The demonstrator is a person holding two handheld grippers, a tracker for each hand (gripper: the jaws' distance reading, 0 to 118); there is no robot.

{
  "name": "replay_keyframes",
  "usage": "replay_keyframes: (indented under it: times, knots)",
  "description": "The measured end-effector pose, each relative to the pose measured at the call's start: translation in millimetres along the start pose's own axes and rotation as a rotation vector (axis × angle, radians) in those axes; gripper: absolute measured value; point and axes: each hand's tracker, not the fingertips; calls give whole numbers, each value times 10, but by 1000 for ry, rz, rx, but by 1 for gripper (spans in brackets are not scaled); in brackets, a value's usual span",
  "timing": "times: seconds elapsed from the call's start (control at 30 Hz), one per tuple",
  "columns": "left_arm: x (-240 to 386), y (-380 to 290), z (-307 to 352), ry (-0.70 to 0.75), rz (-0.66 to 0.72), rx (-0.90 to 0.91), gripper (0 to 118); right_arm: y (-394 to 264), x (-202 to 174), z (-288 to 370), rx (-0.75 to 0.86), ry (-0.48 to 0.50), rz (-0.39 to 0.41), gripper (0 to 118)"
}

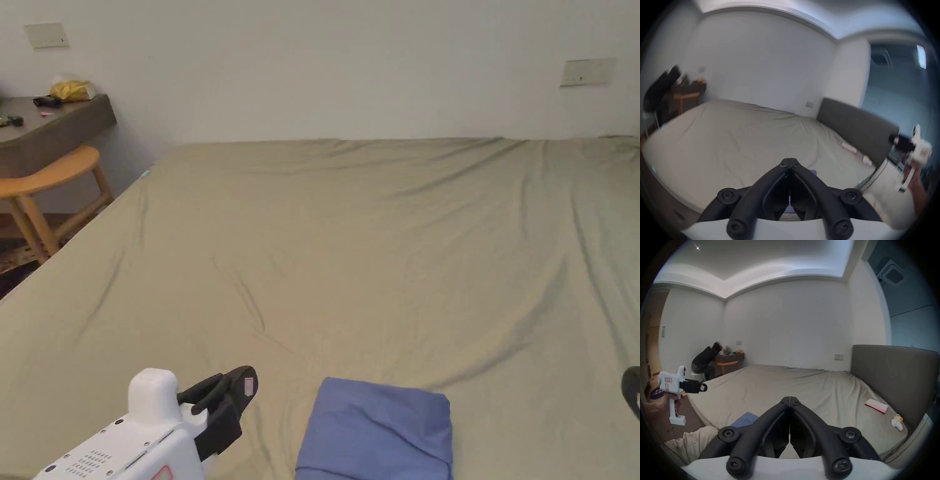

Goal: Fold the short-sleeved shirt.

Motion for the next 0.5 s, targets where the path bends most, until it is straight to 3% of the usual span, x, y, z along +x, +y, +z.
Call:
replay_keyframes:
  times: [0.13, 0.3, 0.4, 0.5]
  knots:
    - [-131, -34, 136, 14, 63, 27, 0, 17, -130, -206, -61, 93, 27, 0]
    - [-197, -63, 84, -96, 143, -33, 0, -45, -219, -589, -136, 254, -68, 0]
    - [-251, -95, -8, -128, 192, -66, 0, -164, -198, -875, -194, 391, -189, 0]
    - [-303, -123, -120, -129, 191, -121, 0, -481, -99, -1299, -265, 551, -398, 0]
